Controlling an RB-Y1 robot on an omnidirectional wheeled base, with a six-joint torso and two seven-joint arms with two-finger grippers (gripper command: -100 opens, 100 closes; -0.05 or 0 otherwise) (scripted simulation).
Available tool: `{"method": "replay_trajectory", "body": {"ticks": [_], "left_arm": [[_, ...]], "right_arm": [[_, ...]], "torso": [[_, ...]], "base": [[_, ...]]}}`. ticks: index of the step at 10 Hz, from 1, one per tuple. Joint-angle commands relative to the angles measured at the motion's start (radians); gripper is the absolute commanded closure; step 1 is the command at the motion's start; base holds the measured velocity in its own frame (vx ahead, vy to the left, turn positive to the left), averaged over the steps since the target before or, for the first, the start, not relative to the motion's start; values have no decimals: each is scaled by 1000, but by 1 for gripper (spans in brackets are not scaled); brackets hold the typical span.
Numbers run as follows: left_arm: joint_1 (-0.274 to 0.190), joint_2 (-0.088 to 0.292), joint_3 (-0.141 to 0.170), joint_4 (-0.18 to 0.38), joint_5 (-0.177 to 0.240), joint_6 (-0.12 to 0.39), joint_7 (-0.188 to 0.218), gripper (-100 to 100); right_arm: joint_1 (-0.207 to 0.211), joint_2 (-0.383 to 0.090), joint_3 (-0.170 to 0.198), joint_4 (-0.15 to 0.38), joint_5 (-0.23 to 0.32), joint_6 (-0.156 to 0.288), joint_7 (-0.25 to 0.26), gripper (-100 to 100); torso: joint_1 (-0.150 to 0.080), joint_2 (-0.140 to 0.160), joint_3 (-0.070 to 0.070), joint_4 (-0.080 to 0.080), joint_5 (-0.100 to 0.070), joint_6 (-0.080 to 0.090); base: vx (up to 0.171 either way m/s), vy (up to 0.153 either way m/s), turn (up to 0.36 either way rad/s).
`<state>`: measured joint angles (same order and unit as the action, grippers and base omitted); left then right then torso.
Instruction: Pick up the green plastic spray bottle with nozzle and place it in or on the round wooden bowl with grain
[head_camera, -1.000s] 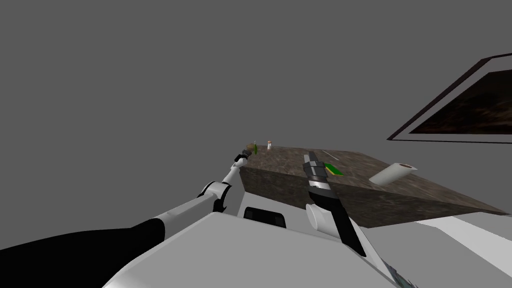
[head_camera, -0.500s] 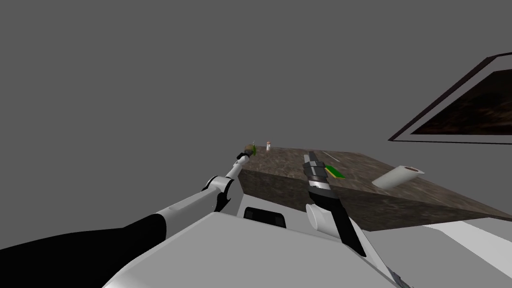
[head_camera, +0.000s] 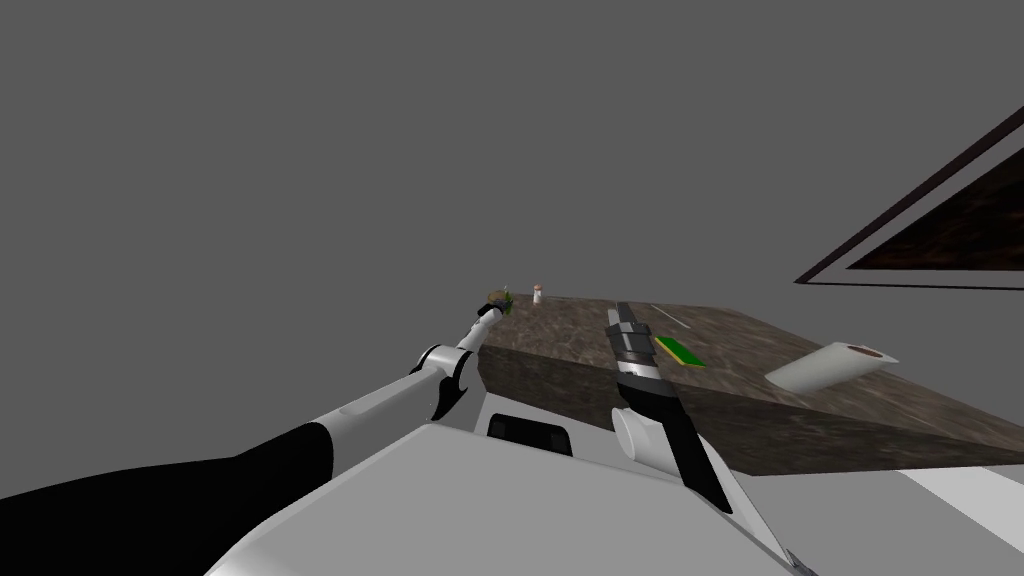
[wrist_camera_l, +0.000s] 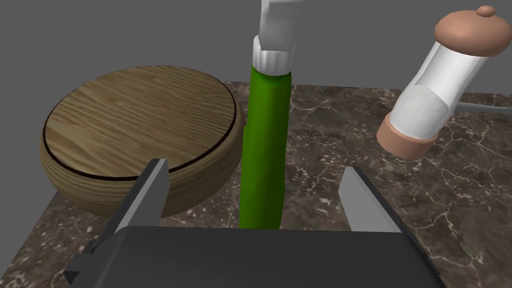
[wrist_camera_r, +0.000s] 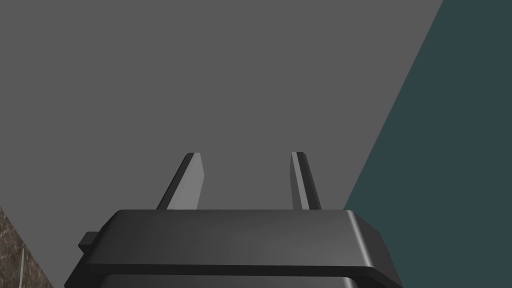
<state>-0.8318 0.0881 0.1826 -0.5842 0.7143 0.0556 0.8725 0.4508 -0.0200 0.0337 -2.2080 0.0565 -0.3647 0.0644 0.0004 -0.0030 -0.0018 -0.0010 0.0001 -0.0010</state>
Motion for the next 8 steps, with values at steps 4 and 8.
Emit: {"method": "replay_trajectory", "body": {"ticks": [4, 8], "left_arm": [[0, 0, 0, 0, 0, 0, 0, 100], [-1, -1, 0, -1, 0, 0, 0, 0]], "right_arm": [[0, 0, 0, 0, 0, 0, 0, 0], [0, 0, 0, 0, 0, 0, 0, 0]], "torso": [[0, 3, 2, 1, 0, 0], [1, 2, 1, 0, 0, -1]], "base": [[2, 0, 0], [0, 0, 0]]}}
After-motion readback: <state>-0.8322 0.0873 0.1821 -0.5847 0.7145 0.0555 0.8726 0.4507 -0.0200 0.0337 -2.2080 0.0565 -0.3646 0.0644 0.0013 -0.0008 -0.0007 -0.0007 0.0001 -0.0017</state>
